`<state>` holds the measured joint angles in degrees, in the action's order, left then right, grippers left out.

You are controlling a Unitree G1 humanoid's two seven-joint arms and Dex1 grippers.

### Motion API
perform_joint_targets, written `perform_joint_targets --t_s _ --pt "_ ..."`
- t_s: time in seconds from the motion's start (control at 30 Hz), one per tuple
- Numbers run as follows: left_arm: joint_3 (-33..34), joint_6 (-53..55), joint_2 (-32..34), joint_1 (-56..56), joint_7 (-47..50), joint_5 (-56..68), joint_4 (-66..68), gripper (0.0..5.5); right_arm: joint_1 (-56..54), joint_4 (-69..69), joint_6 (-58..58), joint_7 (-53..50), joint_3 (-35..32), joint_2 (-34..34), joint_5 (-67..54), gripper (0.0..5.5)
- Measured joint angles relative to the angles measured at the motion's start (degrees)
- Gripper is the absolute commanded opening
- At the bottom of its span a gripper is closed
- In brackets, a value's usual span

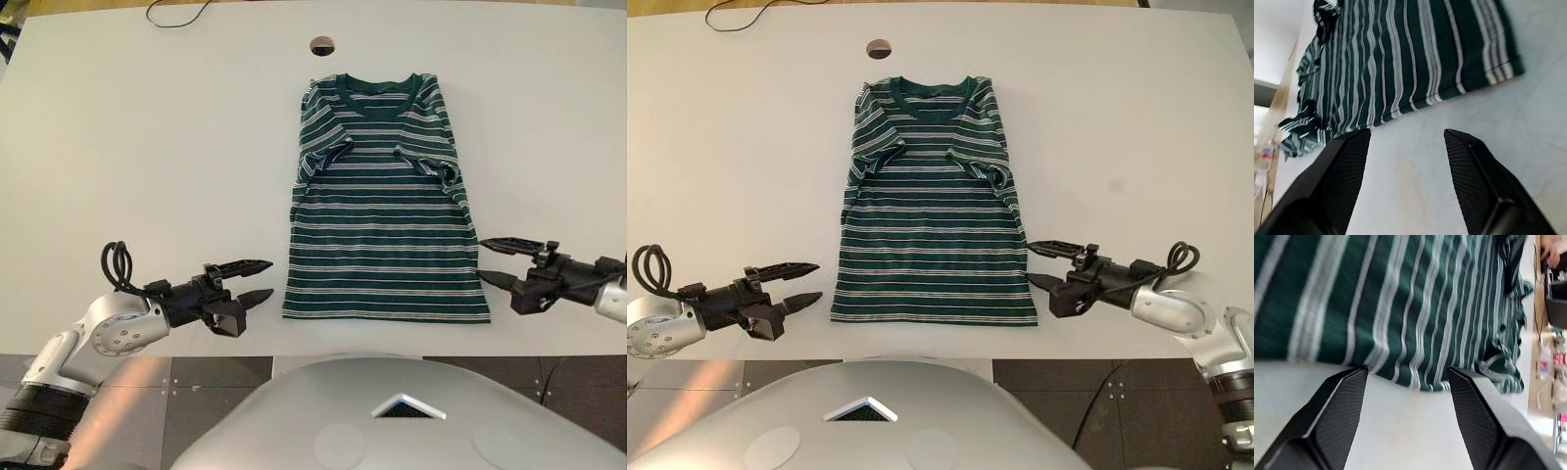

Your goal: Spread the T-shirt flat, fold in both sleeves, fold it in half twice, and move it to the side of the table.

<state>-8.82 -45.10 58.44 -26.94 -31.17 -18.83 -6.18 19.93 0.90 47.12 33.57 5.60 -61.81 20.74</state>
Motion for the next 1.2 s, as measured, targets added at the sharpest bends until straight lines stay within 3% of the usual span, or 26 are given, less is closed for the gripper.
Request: perform_joint_targets --t_s 0.23,0.43,0.63,0.9,1.0,1.2 --pt "-4.4 -0.3 -0.5 3.6 -2.9 0.0 -1.0 2.81 2.5 1.2 -1.3 0.8 -3.5 -0.2 -3.5 3.03" --pt "-5.3 -0.4 0.2 4.1 -3.8 0.3 -1.3 2.81 10.7 -1.4 -1.4 0.4 -12.0 -2.2 -3.0 3.03" --pt "-6.3 -0.5 1.9 4.8 -5.7 1.7 -1.5 2.81 17.2 4.1 0.1 -0.1 -11.1 -1.1 -1.0 3.03" --pt "-7.4 -0.8 2.2 5.3 -5.9 1.8 -1.7 2.81 12.7 6.5 0.3 0.5 -5.0 0.3 -0.6 3.03" --pt "-8.9 -1.4 2.2 6.5 -6.1 1.8 -1.2 2.23 11.3 5.8 0.3 0.5 -4.2 0.3 -0.6 3.03" --pt "-10.9 -2.6 2.1 7.5 -6.3 1.8 0.6 1.22 10.2 5.2 1.9 0.8 -3.3 0.2 0.3 1.90"
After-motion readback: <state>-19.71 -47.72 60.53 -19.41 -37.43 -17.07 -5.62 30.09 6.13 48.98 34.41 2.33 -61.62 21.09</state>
